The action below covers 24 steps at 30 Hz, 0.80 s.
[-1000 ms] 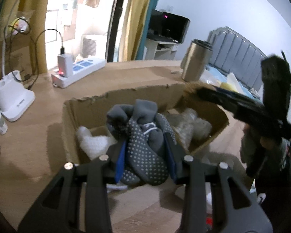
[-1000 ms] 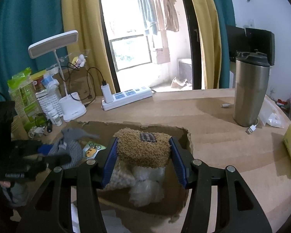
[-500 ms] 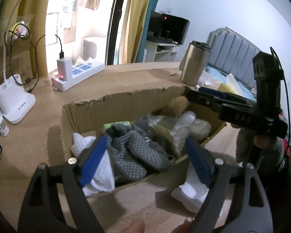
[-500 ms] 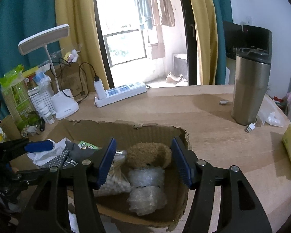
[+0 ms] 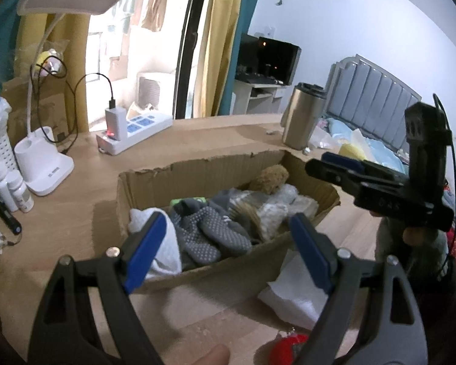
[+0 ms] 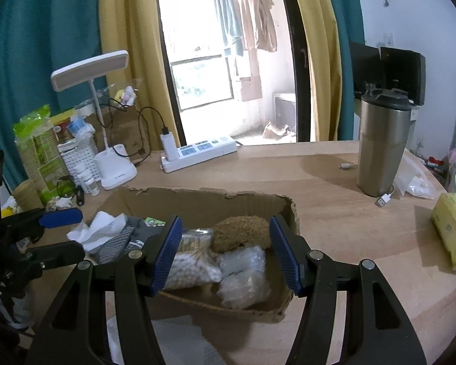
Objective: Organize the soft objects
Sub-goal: 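Move both grippers back toward the red pouch and white paper towel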
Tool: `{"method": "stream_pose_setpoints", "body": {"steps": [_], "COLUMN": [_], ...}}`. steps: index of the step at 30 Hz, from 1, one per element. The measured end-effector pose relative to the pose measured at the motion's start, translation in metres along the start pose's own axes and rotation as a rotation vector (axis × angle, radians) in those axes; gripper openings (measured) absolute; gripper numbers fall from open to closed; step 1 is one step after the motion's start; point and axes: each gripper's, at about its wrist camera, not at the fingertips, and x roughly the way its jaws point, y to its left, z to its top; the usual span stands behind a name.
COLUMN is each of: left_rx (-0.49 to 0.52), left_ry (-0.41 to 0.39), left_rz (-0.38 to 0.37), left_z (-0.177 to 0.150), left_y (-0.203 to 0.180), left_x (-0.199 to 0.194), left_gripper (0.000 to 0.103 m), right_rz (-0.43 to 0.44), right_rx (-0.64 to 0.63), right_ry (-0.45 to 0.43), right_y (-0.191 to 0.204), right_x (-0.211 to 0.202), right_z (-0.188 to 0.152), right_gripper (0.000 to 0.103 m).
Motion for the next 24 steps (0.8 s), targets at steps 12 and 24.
{"method": "stream_pose_setpoints", "body": {"steps": [12, 24], "left_rx": [-0.02, -0.045], "left_ry": [-0.023, -0.033], "left_rz": [0.031, 0.044], "left_z": [-0.007, -0.02], "left_y": [-0.01, -0.015], "left_x": [-0.023, -0.05], "left_gripper": [0.085, 0.085], "right_rz": [0.063, 0.098], "right_rx": [-0.003, -0.016], "right_ry": [-0.001, 0.012], "right_y": [0.019, 0.036], "right_x": [-0.029, -0.054], "right_z": [-0.009, -0.019], "right_gripper": [0.064, 0.064]}}
